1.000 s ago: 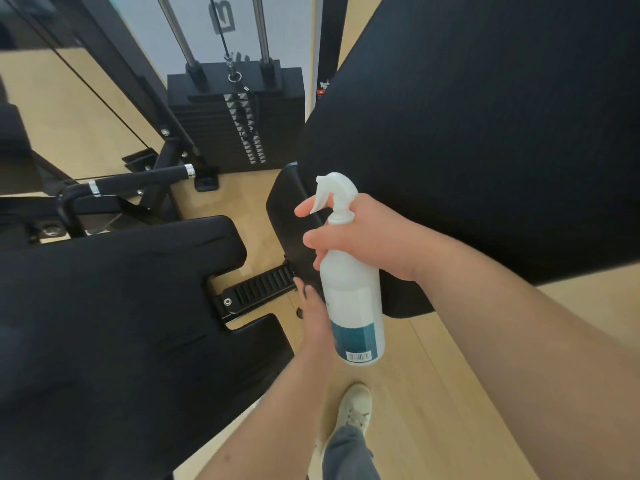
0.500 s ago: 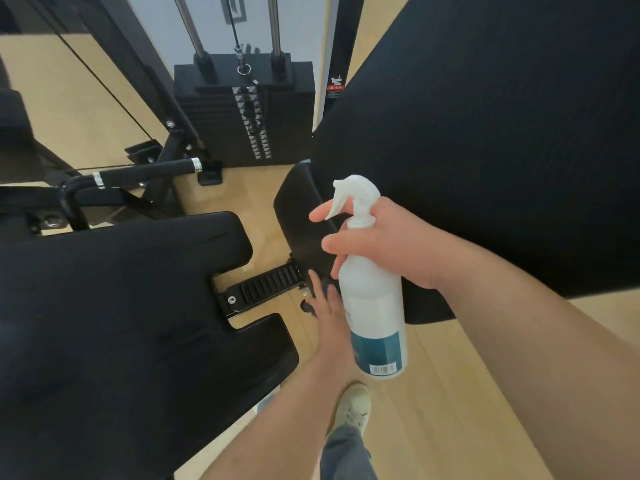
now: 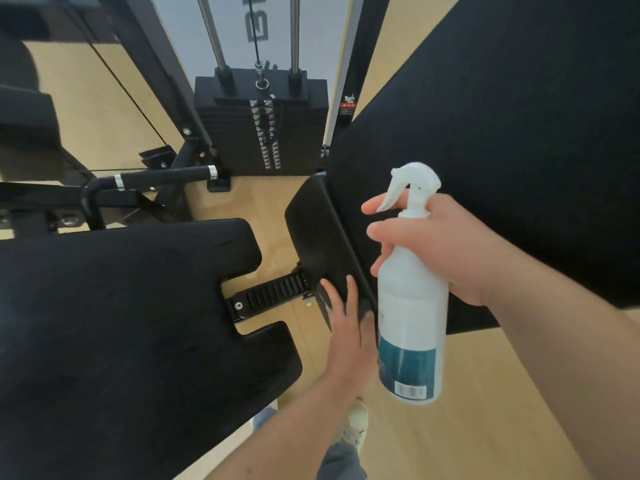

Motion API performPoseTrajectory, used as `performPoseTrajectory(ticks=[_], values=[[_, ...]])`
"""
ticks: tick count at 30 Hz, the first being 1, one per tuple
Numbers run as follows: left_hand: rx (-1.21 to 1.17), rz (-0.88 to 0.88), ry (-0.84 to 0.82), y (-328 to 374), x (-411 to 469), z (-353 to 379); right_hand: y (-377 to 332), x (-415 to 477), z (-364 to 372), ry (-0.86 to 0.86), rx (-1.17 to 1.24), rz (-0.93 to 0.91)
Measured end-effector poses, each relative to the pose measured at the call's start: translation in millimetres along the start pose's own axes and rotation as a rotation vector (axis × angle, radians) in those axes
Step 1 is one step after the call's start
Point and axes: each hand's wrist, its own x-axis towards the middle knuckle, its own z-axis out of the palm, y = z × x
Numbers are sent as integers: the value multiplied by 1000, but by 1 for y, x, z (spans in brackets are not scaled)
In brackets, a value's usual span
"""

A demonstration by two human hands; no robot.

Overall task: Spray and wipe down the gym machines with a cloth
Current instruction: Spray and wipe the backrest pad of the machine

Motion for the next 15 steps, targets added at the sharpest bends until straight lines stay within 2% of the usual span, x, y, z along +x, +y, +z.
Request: performPoseTrajectory(ticks=[1, 2, 5, 7, 10, 13, 15], values=[[72, 36, 17, 7, 12, -9, 1, 1, 1, 7, -35, 0], [79, 65, 105, 25, 20, -20, 2, 2, 3, 21, -70, -2], [-41, -111, 236, 71, 84, -50, 5, 6, 13, 80, -101, -18], [6, -179, 275, 96, 120, -67, 7, 11, 16, 114, -102, -17], [176, -40, 205, 86, 119, -73, 4, 15, 16, 131, -73, 10], [254, 152, 76, 47, 61, -49, 0, 16, 15, 104, -64, 40], [226, 137, -19, 37, 31, -35, 0, 18, 15, 88, -74, 61]])
